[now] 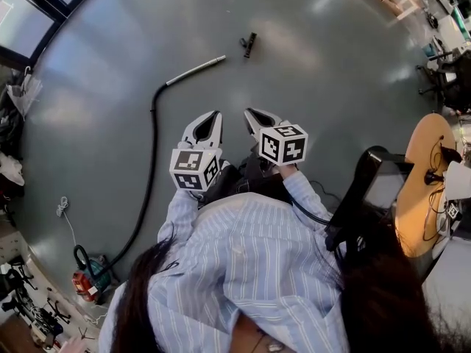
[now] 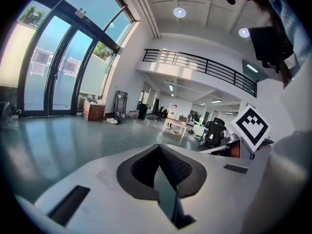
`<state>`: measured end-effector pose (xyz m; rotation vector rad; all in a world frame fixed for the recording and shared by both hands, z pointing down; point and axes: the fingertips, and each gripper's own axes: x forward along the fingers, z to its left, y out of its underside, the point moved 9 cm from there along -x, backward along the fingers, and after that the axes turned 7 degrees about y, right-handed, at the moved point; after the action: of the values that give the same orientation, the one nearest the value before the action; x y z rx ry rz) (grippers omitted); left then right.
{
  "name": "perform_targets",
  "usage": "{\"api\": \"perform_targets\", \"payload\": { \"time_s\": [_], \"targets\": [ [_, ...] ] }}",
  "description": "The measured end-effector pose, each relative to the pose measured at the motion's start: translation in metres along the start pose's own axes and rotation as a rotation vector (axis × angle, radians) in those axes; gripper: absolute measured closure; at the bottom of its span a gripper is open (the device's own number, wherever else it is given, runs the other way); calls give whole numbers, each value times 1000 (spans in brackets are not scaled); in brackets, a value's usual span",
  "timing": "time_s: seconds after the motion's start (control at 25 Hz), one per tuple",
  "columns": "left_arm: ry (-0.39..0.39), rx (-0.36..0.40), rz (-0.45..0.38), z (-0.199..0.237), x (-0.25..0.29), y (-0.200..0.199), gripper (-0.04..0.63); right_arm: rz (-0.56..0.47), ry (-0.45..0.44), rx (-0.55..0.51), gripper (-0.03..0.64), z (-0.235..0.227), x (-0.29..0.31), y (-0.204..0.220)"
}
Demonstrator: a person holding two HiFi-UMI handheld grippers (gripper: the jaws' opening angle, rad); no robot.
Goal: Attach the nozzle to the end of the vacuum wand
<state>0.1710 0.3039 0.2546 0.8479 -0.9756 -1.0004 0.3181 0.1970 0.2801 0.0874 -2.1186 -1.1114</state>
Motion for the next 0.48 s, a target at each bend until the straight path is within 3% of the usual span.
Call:
{"api": "perform_targets", "payload": {
  "time_s": [0.48],
  "targets": [
    [-17,-101,23,43,43,0,589,51,16,38,603,-33,41,-18]
  ]
}}
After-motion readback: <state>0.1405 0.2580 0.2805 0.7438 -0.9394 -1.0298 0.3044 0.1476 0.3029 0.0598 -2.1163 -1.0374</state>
